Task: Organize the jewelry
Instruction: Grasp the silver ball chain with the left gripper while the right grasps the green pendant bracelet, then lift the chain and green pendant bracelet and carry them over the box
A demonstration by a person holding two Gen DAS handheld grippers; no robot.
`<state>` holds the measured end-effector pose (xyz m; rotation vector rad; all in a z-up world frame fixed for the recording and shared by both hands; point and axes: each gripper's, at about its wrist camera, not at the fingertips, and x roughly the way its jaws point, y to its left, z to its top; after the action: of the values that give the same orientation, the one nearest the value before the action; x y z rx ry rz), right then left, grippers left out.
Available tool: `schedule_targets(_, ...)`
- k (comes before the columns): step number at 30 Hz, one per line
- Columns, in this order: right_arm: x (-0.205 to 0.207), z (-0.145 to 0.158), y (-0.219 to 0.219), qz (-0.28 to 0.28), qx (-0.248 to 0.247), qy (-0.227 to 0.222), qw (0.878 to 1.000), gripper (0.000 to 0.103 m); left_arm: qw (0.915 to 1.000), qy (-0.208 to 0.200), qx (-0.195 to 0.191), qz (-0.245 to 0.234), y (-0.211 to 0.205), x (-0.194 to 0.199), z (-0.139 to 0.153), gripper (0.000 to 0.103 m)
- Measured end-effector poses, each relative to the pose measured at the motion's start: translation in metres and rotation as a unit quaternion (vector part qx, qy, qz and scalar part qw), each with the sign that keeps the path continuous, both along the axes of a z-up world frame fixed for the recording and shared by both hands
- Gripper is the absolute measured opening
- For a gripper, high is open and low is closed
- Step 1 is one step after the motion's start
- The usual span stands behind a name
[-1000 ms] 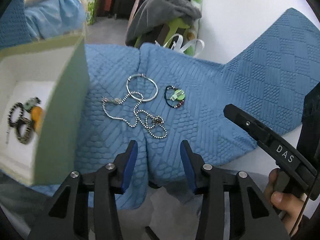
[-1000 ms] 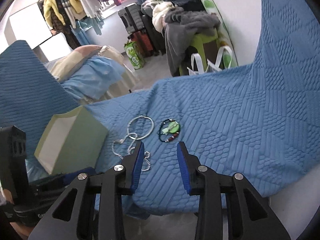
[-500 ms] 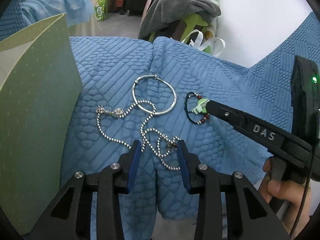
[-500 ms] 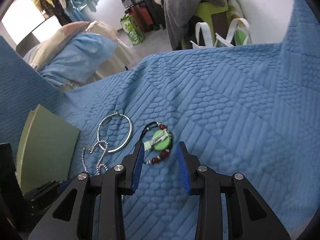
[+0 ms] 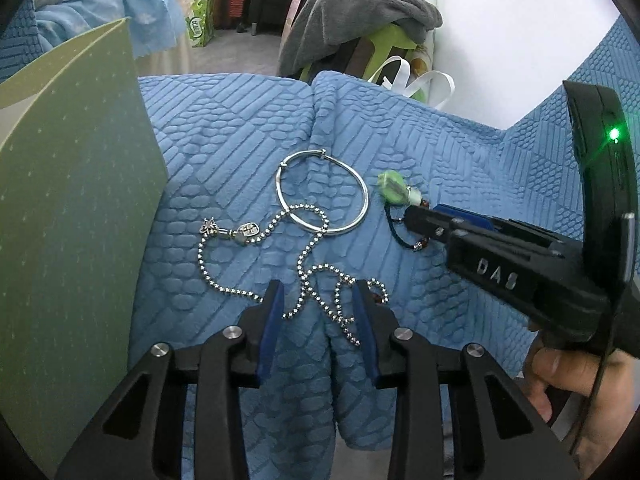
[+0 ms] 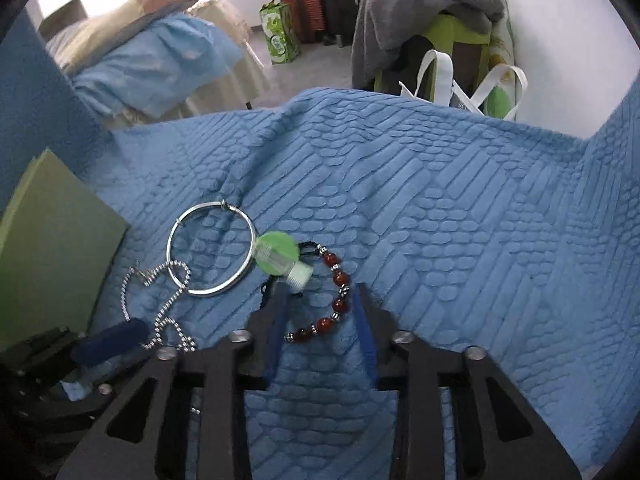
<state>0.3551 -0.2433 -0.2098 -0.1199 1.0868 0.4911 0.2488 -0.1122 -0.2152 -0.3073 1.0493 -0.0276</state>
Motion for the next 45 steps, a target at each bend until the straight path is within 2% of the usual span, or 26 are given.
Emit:
schedule_targets(2, 0.003, 0.0, -0.006, -0.011, 0.011, 0.007, 1.0, 0.012, 1.0, -0.001, 0.007, -0.002, -0.001, 0.001, 0.0, 0.036)
schedule_targets(3, 0.004, 0.0, -0.009, -0.017, 0.019, 0.013, 1.0, 0.011, 1.0, 0.0, 0.008, -0.003, -0.002, 0.002, -0.001, 0.036)
schedule_targets(7, 0.007, 0.006, -0.024, -0.042, 0.067, 0.028, 0.996, 0.009, 0.9997, -0.001, 0.021, -0.009, -0.005, 0.005, -0.001, 0.035)
schedule_targets(9, 0.007, 0.01, -0.03, -0.048, 0.084, 0.027, 0.995, 0.009, 0.9996, -0.002, 0.028, -0.011, -0.006, 0.007, -0.002, 0.028)
schedule_targets(14, 0.005, 0.017, -0.025, -0.028, 0.102, 0.021, 0.994, 0.011, 0.9978, -0.008, 0.059, -0.031, -0.015, 0.014, -0.003, 0.02)
schedule_targets(16, 0.005, 0.02, -0.016, -0.01, 0.103, 0.017, 0.995, 0.019, 0.9966, -0.01, 0.073, -0.037, -0.019, 0.016, -0.003, 0.017)
schedule_targets(17, 0.004, 0.022, -0.011, -0.001, 0.1, 0.012, 0.995, 0.032, 0.9964, -0.009, 0.077, -0.037, -0.02, 0.016, -0.003, 0.012)
schedule_targets(19, 0.006, 0.024, -0.007, 0.005, 0.099, 0.004, 0.995, 0.036, 0.9961, -0.01, 0.081, -0.033, -0.022, 0.015, -0.004, 0.003)
schedule_targets(20, 0.007, 0.024, -0.003, 0.008, 0.097, 0.002, 0.995, 0.036, 0.9961, -0.011, 0.081, -0.032, -0.022, 0.015, -0.004, 0.003)
schedule_targets(23, 0.014, 0.018, 0.007, 0.02, 0.084, 0.006, 0.996, 0.036, 0.9967, -0.011, 0.073, -0.034, -0.02, 0.014, -0.004, 0.003)
schedule_targets(26, 0.018, 0.013, 0.02, 0.037, 0.064, 0.008, 0.997, 0.036, 0.9992, -0.001, 0.036, -0.019, -0.009, 0.013, -0.004, 0.002)
schedule_targets(31, 0.019, 0.006, 0.03, 0.051, 0.025, -0.009, 0.998, 0.037, 0.9997, -0.004, 0.02, -0.014, -0.004, 0.006, 0.002, 0.002)
schedule_targets(32, 0.019, 0.004, 0.029, 0.045, 0.015, -0.015, 0.999, 0.035, 0.9999, -0.004, 0.011, -0.011, -0.002, 0.005, 0.004, 0.002)
schedule_targets(33, 0.02, 0.001, 0.029, 0.042, 0.01, -0.013, 0.999, 0.025, 1.0, -0.003, 0.002, -0.007, -0.001, 0.004, 0.006, 0.002)
schedule_targets(34, 0.021, -0.001, 0.027, 0.034, 0.008, -0.01, 0.999, 0.022, 1.0, -0.003, -0.005, -0.006, 0.0, 0.003, 0.007, 0.002)
schedule_targets(38, 0.026, -0.002, 0.01, 0.001, 0.047, 0.013, 0.999, 0.022, 0.9998, -0.013, -0.01, -0.008, -0.003, -0.001, 0.017, 0.002)
schedule_targets(42, 0.024, 0.007, -0.004, -0.022, 0.071, 0.017, 0.997, 0.022, 0.9992, -0.02, -0.03, -0.016, -0.002, -0.005, 0.029, 0.002)
schedule_targets(45, 0.013, 0.023, -0.016, -0.039, 0.09, -0.005, 0.995, 0.022, 0.9988, -0.036, -0.029, -0.018, -0.001, -0.011, 0.042, 0.002)
